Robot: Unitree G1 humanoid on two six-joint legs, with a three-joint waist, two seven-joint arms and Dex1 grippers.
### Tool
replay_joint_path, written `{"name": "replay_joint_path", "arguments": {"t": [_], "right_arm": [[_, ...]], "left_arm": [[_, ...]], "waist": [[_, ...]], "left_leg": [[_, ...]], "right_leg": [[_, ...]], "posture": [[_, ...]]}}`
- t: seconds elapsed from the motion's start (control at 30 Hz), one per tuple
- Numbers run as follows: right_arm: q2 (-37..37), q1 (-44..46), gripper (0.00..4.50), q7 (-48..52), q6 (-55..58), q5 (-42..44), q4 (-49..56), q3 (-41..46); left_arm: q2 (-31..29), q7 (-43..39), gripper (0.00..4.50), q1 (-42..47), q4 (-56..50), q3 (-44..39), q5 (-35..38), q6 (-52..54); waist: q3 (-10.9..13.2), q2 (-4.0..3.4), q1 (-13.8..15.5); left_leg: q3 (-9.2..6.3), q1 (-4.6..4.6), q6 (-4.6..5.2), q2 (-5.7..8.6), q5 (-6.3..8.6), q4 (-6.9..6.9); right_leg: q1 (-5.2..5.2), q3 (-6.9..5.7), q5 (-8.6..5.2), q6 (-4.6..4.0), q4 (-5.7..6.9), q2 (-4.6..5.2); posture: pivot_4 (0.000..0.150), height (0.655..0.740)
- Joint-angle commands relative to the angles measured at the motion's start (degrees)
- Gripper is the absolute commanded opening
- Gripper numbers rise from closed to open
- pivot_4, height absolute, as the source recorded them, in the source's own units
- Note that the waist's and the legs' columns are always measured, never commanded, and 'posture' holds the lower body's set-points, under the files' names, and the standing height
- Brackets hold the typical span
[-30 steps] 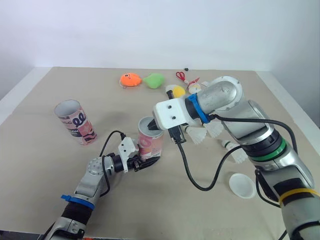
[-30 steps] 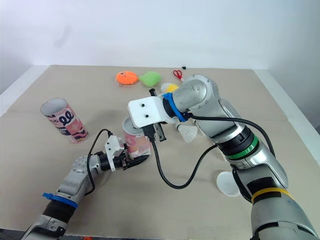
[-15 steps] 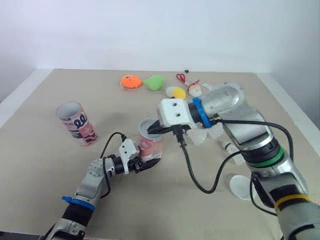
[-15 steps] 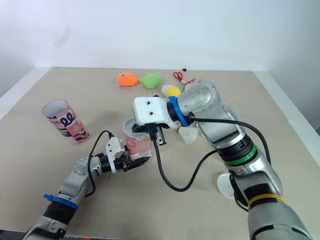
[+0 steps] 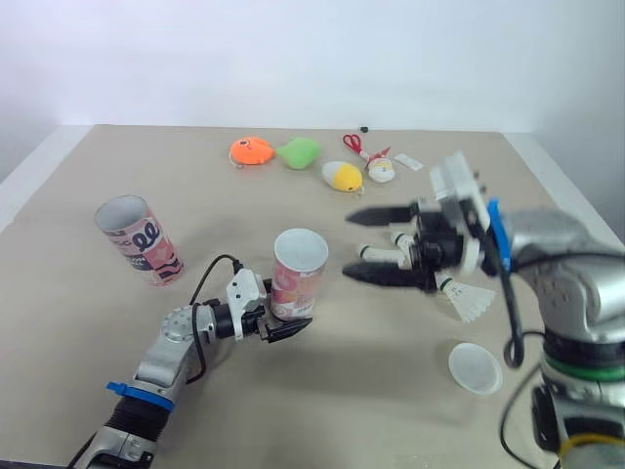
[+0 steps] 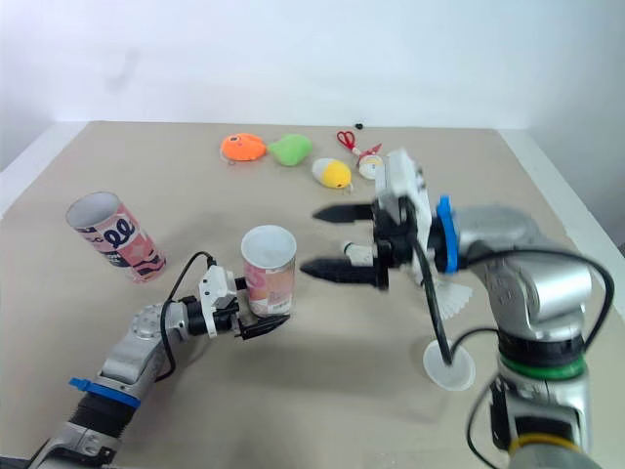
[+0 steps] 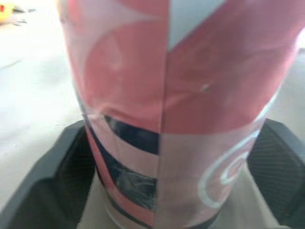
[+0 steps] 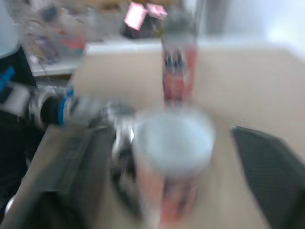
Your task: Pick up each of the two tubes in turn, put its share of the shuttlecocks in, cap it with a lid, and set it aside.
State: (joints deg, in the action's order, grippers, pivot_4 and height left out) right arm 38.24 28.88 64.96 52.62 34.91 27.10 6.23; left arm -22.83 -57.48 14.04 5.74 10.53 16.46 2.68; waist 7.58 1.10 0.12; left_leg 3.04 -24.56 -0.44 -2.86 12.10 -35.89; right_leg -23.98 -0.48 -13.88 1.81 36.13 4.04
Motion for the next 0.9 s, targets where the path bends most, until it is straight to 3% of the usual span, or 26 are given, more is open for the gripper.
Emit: {"name": "replay_joint_path", "arguments": {"t": [0.03, 0.13, 0.33, 0.7, 0.9], "right_arm": [[-2.16, -6.60, 4.43, -5.69, -7.79, -3.89, 4.88, -2.95], [-6.67, -12.40, 4.43, -11.91, -19.09, -11.60, 2.56, -7.60], [-15.13, -17.30, 4.43, -16.98, -34.48, -20.93, -10.41, -17.13], [-17.83, -16.36, 4.43, -16.29, -38.78, -22.78, -13.91, -23.06], [-18.23, -14.78, 4.43, -15.73, -39.50, -22.99, -15.61, -24.04]], "left_arm": [[-4.37, -2.86, 4.50, -2.55, 0.66, -0.94, 0.02, 3.05], [-7.05, -4.70, 4.50, -2.85, -1.44, -1.81, 1.24, 3.89], [-12.55, -8.16, 4.50, -2.76, -5.23, -2.64, 2.40, 6.21], [-19.20, -10.21, 4.50, -5.12, -8.58, -7.67, 5.09, 8.62], [-16.84, -9.40, 4.50, -2.90, -11.57, -6.98, 7.31, 12.16]], "waist": [[0.06, -0.05, -0.44], [0.14, -0.03, -1.10], [0.56, -0.11, -1.42], [0.98, 0.19, -1.40], [1.22, 0.42, -1.35]], "left_leg": [[-0.01, 0.01, 0.02, -0.08, 0.02, 0.03], [-0.07, 0.11, 0.03, -0.37, 0.02, 0.18], [-0.14, 0.27, 0.01, -0.95, 0.01, 0.31], [-0.05, 0.26, -0.01, -1.01, 0.00, 0.28], [-0.02, 0.26, -0.08, -1.01, -0.04, 0.09]], "right_leg": [[-0.03, 0.03, -0.01, -0.02, 0.01, -0.12], [-0.04, 0.15, -0.13, 0.30, 0.04, -0.74], [-0.07, 0.20, -0.24, -0.12, 0.24, -1.52], [-0.16, 0.35, -0.25, -0.15, 0.40, -1.57], [-0.21, 0.36, -0.26, -0.16, 0.69, -1.53]], "posture": [[0.150, 0.7400], [0.150, 0.7400], [0.150, 0.7400], [0.150, 0.7400], [0.150, 0.7400]]}}
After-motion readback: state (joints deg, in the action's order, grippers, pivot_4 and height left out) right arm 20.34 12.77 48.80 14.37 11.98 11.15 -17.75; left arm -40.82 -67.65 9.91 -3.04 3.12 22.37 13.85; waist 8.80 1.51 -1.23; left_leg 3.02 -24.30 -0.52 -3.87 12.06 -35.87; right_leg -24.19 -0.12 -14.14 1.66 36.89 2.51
